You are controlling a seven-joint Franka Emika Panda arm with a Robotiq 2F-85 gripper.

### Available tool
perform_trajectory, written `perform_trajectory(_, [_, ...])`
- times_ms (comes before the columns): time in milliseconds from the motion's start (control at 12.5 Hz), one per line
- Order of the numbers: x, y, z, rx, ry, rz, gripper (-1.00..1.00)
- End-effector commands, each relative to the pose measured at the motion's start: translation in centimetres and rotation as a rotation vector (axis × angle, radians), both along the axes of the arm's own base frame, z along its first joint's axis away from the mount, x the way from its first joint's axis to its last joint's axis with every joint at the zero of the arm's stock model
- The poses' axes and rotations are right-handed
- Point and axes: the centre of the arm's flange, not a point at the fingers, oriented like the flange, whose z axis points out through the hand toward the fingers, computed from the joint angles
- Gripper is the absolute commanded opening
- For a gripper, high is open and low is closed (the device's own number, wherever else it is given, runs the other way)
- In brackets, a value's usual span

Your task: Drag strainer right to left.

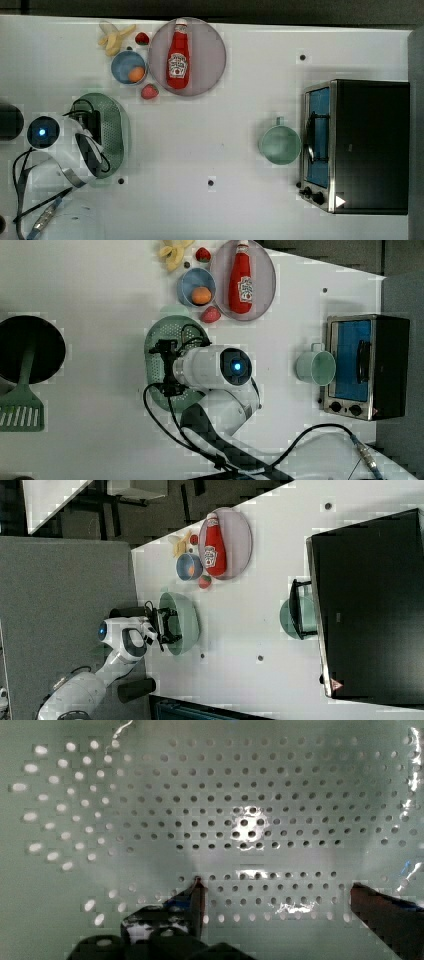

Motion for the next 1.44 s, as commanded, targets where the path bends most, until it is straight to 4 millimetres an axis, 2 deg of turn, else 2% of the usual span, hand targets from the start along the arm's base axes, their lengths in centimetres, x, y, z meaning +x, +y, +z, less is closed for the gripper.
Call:
perform_trajectory(80, [-1.1,2.8,1.3,0.010,0.000,-0.041,1.00])
perform_trajectory(560, [-0.6,3.7,2.1,0.021,-0.011,-0.092,1.00])
perform_trajectory(640, [-0.4,3.5,2.6,0.012,-0.014,-0.065,1.00])
perform_trajectory(800, [0.5,2.3,5.3,-0.016,-0.017,0.034,1.00])
perform_trajectory(880, [1.0,1.3,7.4,-0.037,-0.001,0.097,1.00])
perform_trajectory(1120, [3.5,-2.3,16.6,-0.032,-0.048,0.322,1.00])
perform_trajectory(1280, [4.8,-6.2,23.1,-0.029,-0.072,0.415,1.00])
perform_trajectory(1440, [5.8,-11.3,29.5,-0.017,-0.108,0.446,1.00])
